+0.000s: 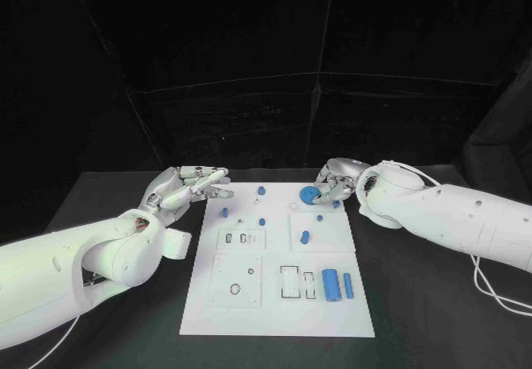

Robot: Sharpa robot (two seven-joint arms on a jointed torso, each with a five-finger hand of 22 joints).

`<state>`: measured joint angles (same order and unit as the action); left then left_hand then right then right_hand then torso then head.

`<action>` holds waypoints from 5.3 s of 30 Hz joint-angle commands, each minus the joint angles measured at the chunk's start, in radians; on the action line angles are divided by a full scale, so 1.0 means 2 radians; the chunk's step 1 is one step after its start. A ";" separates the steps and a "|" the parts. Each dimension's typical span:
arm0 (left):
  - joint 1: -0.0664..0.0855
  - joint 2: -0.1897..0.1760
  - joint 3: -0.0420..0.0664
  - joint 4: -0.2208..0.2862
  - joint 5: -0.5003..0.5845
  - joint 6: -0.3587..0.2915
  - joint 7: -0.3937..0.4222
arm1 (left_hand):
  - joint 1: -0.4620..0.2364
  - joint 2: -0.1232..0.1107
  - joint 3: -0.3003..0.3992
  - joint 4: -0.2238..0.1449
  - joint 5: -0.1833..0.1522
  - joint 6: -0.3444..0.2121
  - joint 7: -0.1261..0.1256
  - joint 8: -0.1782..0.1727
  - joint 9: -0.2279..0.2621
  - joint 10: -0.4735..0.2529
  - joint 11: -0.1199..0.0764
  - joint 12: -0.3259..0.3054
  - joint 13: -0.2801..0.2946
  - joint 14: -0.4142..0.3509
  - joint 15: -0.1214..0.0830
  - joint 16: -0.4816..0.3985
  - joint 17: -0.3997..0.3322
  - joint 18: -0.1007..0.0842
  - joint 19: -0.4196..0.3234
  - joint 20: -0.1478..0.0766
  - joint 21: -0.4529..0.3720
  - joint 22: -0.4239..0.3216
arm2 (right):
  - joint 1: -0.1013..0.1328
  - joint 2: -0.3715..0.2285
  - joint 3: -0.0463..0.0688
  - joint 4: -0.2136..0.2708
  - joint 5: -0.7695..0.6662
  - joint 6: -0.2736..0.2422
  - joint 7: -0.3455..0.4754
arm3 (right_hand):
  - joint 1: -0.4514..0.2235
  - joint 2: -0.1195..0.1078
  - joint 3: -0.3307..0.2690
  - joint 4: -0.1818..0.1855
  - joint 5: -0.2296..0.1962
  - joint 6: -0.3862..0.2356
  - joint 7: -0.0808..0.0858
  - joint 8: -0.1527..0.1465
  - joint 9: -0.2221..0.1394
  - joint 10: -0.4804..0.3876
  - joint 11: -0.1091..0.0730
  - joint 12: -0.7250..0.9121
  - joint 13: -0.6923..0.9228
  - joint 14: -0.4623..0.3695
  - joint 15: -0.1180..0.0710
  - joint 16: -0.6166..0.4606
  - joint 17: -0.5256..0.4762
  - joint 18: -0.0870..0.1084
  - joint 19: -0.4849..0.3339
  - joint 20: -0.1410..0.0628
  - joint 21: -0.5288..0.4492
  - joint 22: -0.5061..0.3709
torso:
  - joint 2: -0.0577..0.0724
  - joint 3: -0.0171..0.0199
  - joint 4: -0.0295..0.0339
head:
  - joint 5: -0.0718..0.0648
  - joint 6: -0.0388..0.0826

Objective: Assemble the parts on the task board

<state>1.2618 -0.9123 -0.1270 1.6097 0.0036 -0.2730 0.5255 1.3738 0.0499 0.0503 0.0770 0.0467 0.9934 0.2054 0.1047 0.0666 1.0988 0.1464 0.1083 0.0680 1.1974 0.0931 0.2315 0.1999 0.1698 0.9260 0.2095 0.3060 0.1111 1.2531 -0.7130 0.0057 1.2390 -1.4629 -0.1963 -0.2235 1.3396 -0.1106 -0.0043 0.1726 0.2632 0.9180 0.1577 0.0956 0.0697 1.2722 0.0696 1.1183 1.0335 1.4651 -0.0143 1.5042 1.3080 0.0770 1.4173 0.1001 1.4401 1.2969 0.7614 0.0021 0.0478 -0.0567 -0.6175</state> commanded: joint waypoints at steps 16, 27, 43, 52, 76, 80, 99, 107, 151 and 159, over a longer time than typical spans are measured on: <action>0.001 0.004 0.000 -0.004 0.000 0.009 0.000 | 0.004 0.003 0.000 -0.002 0.002 0.003 0.002 -0.002 -0.001 0.004 0.001 -0.002 -0.001 0.002 0.000 -0.002 0.001 0.007 0.005 0.000 -0.002 -0.001 | 0.001 0.014 0.001 -0.006 0.010 -0.002 -0.012 | 0.003 0.012 -0.005 0.009 0.004 -0.002 0.001 0.008 0.000 0.029 0.001 0.052 0.058 0.040 0.005 0.009 0.068 -0.013 0.013 0.001 0.011 0.017 | 0.000 0.0002 0.0003 | 0.001 -0.002; 0.001 0.004 0.000 -0.004 0.000 0.010 0.000 | 0.004 0.003 0.000 -0.002 0.002 0.003 0.002 -0.002 -0.001 0.004 0.001 -0.002 -0.001 0.002 0.000 -0.002 0.001 0.007 0.005 0.000 -0.002 -0.001 | 0.001 0.021 0.001 -0.015 -0.010 0.013 -0.018 | 0.027 0.024 0.003 -0.008 -0.027 0.007 -0.001 0.017 0.001 0.047 -0.001 0.086 0.100 0.042 0.004 0.014 0.078 -0.015 0.017 0.001 0.016 0.027 | 0.000 0.0007 0.0002 | 0.000 -0.003; 0.001 0.005 0.000 -0.004 0.000 0.011 -0.002 | 0.004 0.003 0.000 -0.002 0.002 0.003 0.002 -0.002 -0.001 0.004 0.001 -0.002 -0.001 0.002 0.000 -0.002 0.001 0.007 0.005 0.000 -0.002 -0.001 | 0.001 0.023 0.000 0.004 -0.064 -0.037 -0.005 | 0.056 0.039 0.043 -0.038 -0.057 0.048 -0.010 0.036 0.004 0.073 -0.009 0.122 0.145 0.043 -0.002 0.017 0.087 -0.017 0.022 -0.004 0.021 0.037 | 0.000 0.0007 0.0005 | -0.001 -0.002; 0.001 0.005 0.000 -0.003 0.000 0.011 -0.002 | 0.004 0.003 0.002 -0.004 0.002 0.003 0.002 -0.003 0.000 0.004 0.001 -0.003 -0.001 0.002 0.000 -0.003 0.001 0.007 0.005 0.000 -0.003 -0.001 | 0.001 0.017 0.000 0.041 -0.069 -0.088 0.003 | 0.052 0.043 0.060 -0.040 -0.040 0.062 -0.015 0.036 0.004 0.083 -0.014 0.134 0.161 0.044 -0.006 0.017 0.089 -0.019 0.026 -0.008 0.025 0.046 | 0.000 -0.0004 0.0013 | 0.003 0.000; 0.001 0.010 0.000 -0.005 0.000 0.012 -0.002 | 0.003 0.004 0.003 -0.004 0.002 0.003 0.002 -0.003 0.000 0.004 0.001 -0.004 -0.001 0.002 0.000 -0.003 0.002 0.007 0.005 0.000 -0.003 -0.002 | -0.003 0.116 -0.001 0.008 -0.093 -0.063 -0.014 | 0.043 0.036 0.070 -0.042 -0.041 0.061 -0.014 0.026 0.001 0.079 -0.013 0.128 0.157 0.044 -0.006 0.017 0.088 -0.019 0.027 -0.009 0.026 0.048 | 0.001 0.0006 0.0005 | 0.014 -0.003; 0.001 0.011 0.000 -0.006 0.000 0.012 -0.003 | 0.003 0.004 0.003 -0.004 0.002 0.003 0.002 -0.003 0.000 0.004 0.001 -0.004 -0.001 0.002 0.000 -0.003 0.002 0.007 0.005 0.000 -0.003 -0.002 | -0.006 0.125 -0.001 0.001 -0.094 -0.049 -0.016 | 0.040 0.035 0.072 -0.042 -0.043 0.060 -0.013 0.024 0.000 0.078 -0.012 0.127 0.155 0.043 -0.006 0.017 0.087 -0.019 0.027 -0.009 0.025 0.048 | 0.000 0.0007 0.0008 | 0.013 -0.003; 0.001 0.011 0.000 -0.006 0.000 0.008 0.000 | 0.003 0.004 0.004 -0.005 0.002 0.004 0.002 -0.004 0.000 0.004 0.001 -0.004 -0.001 0.002 0.000 -0.004 0.002 0.007 0.006 0.000 -0.004 -0.002 | -0.010 0.146 -0.002 -0.021 -0.101 -0.031 -0.029 | 0.024 0.021 0.084 -0.047 -0.062 0.022 0.000 -0.007 -0.003 0.061 -0.001 0.103 0.134 0.044 0.003 0.017 0.089 -0.019 0.025 -0.001 0.024 0.045 | 0.001 0.0007 0.0003 | 0.004 -0.008; 0.001 0.011 0.000 -0.006 0.000 0.009 -0.001 | 0.003 0.004 0.004 -0.005 0.002 0.004 0.002 -0.004 0.000 0.004 0.001 -0.004 -0.001 0.002 0.000 -0.004 0.002 0.007 0.006 0.000 -0.004 -0.002 | -0.010 0.149 -0.002 -0.025 -0.107 -0.028 -0.041 | 0.016 0.018 0.085 -0.047 -0.071 0.004 0.004 -0.016 -0.003 0.055 0.004 0.096 0.128 0.044 0.008 0.017 0.089 -0.018 0.023 0.003 0.022 0.041 | 0.001 0.0009 0.0005 | 0.004 -0.009; 0.002 0.017 -0.001 -0.034 0.000 0.013 -0.002 | 0.003 0.003 0.008 -0.007 0.002 0.006 0.001 -0.004 0.000 0.007 0.000 -0.006 0.000 0.003 -0.001 -0.006 0.004 0.007 0.006 0.000 -0.004 -0.003 | -0.010 -0.088 -0.003 0.053 0.104 -0.087 0.136 | 0.009 0.002 0.048 -0.036 -0.030 0.002 0.005 -0.015 -0.001 0.064 0.005 0.111 0.146 0.045 0.010 0.019 0.095 -0.017 0.020 0.006 0.020 0.038 | -0.001 0.0081 -0.0096 | 0.001 -0.001; 0.002 0.021 -0.001 -0.040 0.000 0.016 -0.003 | 0.003 0.003 0.008 -0.007 0.002 0.006 0.001 -0.004 0.000 0.007 0.000 -0.006 0.000 0.003 -0.001 -0.006 0.004 0.007 0.006 0.000 -0.004 -0.003 | -0.014 -0.089 -0.003 0.038 0.116 -0.078 0.150 | 0.011 0.003 0.047 -0.037 -0.026 0.002 0.005 -0.014 -0.001 0.064 0.005 0.111 0.147 0.045 0.010 0.019 0.095 -0.017 0.020 0.006 0.019 0.037 | -0.002 0.0050 -0.0090 | -0.001 -0.003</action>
<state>1.2636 -0.8724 -0.1303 1.5309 0.0043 -0.2585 0.5155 1.3777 0.0538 0.0627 0.0646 0.0467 0.9968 0.2088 0.1009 0.0667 1.1062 0.1465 0.1005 0.0681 1.1974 0.0931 0.2236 0.2062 0.1695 0.9321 0.2104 0.3022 0.1065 1.2276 -0.8883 0.0001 1.3174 -1.2667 -0.3680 0.0348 1.3503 -0.1074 0.0900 0.1019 0.2070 0.9245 0.1677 0.0724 0.0685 1.3972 0.0803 1.3365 1.3078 1.4686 0.0037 1.5391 1.3075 0.0462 1.4634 0.1108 1.4821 1.3074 0.7582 0.0136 0.0299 -0.0605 -0.6249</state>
